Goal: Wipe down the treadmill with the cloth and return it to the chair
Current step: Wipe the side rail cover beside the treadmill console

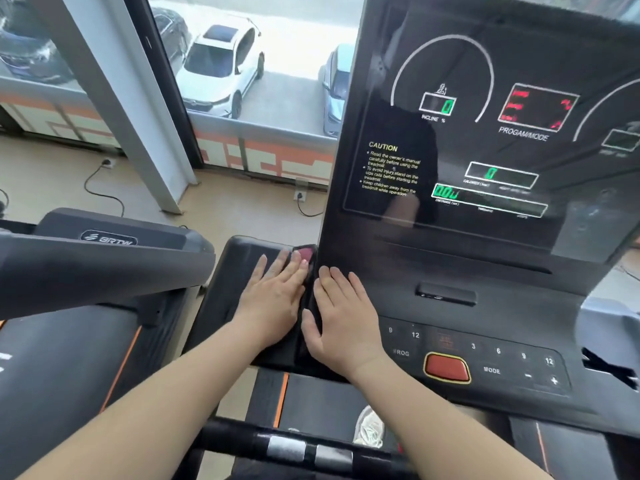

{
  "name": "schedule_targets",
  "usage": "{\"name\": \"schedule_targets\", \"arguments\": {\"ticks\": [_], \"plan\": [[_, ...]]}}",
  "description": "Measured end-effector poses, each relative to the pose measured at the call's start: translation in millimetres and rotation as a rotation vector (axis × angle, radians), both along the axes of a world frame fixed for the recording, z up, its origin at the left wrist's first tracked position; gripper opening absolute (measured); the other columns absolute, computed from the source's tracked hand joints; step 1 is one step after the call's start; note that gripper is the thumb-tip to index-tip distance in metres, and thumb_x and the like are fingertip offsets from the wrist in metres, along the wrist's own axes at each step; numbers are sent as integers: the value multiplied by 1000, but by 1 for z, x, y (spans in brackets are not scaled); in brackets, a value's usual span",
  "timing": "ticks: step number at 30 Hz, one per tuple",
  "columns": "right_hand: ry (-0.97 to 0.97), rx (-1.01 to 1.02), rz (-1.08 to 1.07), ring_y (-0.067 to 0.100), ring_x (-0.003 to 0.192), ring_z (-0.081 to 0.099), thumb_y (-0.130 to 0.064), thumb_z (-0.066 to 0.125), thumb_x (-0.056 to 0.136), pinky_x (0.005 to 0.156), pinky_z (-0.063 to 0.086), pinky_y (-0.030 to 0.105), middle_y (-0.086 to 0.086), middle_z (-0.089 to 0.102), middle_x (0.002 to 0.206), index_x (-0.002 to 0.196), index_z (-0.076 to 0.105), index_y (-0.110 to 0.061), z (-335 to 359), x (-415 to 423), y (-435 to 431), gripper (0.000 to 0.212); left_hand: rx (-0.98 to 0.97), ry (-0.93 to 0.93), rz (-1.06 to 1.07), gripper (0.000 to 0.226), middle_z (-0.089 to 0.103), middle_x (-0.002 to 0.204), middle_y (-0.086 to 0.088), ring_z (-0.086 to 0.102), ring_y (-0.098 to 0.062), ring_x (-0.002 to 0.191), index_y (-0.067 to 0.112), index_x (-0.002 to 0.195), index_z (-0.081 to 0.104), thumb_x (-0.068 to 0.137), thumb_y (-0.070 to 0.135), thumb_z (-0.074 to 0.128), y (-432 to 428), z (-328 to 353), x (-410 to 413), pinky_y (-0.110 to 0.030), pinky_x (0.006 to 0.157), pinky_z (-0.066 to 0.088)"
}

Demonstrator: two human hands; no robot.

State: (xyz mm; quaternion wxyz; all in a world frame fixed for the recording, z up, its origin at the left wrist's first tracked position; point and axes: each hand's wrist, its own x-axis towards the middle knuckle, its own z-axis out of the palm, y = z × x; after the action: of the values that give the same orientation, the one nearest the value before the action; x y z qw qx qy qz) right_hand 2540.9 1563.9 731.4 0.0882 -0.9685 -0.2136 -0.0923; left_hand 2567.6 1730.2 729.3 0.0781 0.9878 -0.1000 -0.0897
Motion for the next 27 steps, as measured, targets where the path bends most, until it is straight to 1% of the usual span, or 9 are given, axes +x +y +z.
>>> {"name": "schedule_targets", "arguments": {"ticks": [4, 8, 10, 13, 16, 19, 21, 24, 27], "plan": [[11, 23, 62, 27, 131, 55, -41, 52, 89, 118, 36, 45, 9, 63, 139, 125, 70, -7, 12, 10, -13, 53, 22, -61, -131, 62, 34, 164, -3, 13, -15, 153, 15, 157, 35, 102, 36, 16, 10, -8, -42, -42, 124, 4], [20, -42, 90, 26, 118, 61, -43, 50, 88, 114, 40, 43, 9, 68, 129, 113, 75, -8, 21, 17, -12, 50, 99, 2, -102, 58, -4, 168, 11, -11, -16, 157, 29, 163, 3, 107, 40, 8, 17, 4, -5, -45, 126, -11], [21, -56, 95, 27, 114, 61, -42, 51, 88, 112, 41, 43, 9, 68, 127, 110, 75, -8, 23, 17, -13, 47, 41, 7, -31, 57, -6, 170, 9, -14, -15, 156, 27, 164, 2, 109, 37, 15, 2, 6, -6, -44, 126, -12], [45, -41, 105, 27, 119, 59, -41, 51, 88, 112, 42, 42, 9, 66, 132, 115, 73, -8, 20, 14, -16, 48, -44, -30, -33, 58, 13, 170, 1, 5, -14, 157, 18, 162, 20, 106, 33, 17, -3, -7, -40, -39, 127, -6], [36, -25, 105, 26, 124, 56, -40, 52, 88, 114, 40, 40, 9, 63, 137, 118, 72, -8, 17, 14, -18, 48, 20, -57, -164, 60, 39, 161, -5, 28, -21, 152, 12, 154, 43, 103, 35, 21, 11, -5, -68, -44, 123, 9], [32, -3, 101, 27, 124, 56, -38, 53, 88, 114, 40, 40, 9, 63, 137, 119, 72, -8, 14, 13, -18, 47, 100, 6, -180, 60, -1, 168, 5, -4, -18, 158, 23, 163, 7, 105, 40, 5, 22, 3, -47, -43, 126, -7], [33, 1, 99, 28, 127, 55, -37, 54, 88, 115, 39, 42, 9, 62, 139, 121, 71, -8, 11, 12, -19, 48, 87, 16, -87, 56, -11, 167, 9, -14, -17, 157, 27, 163, -2, 109, 39, 10, 16, 6, -23, -44, 126, -11], [34, 22, 94, 28, 129, 56, -35, 54, 88, 115, 40, 43, 9, 62, 139, 121, 71, -8, 7, 13, -19, 46, -31, -3, -8, 59, 3, 171, 2, -3, -16, 158, 21, 164, 12, 107, 36, 10, -1, 0, -16, -41, 127, -9], [20, 36, 95, 27, 127, 56, -33, 54, 88, 113, 41, 42, 8, 63, 138, 120, 71, -8, 5, 14, -19, 44, -49, -80, -65, 63, 41, 160, -10, 31, -23, 152, 9, 152, 45, 101, 33, 17, -7, -6, -59, -41, 126, 9]]}}
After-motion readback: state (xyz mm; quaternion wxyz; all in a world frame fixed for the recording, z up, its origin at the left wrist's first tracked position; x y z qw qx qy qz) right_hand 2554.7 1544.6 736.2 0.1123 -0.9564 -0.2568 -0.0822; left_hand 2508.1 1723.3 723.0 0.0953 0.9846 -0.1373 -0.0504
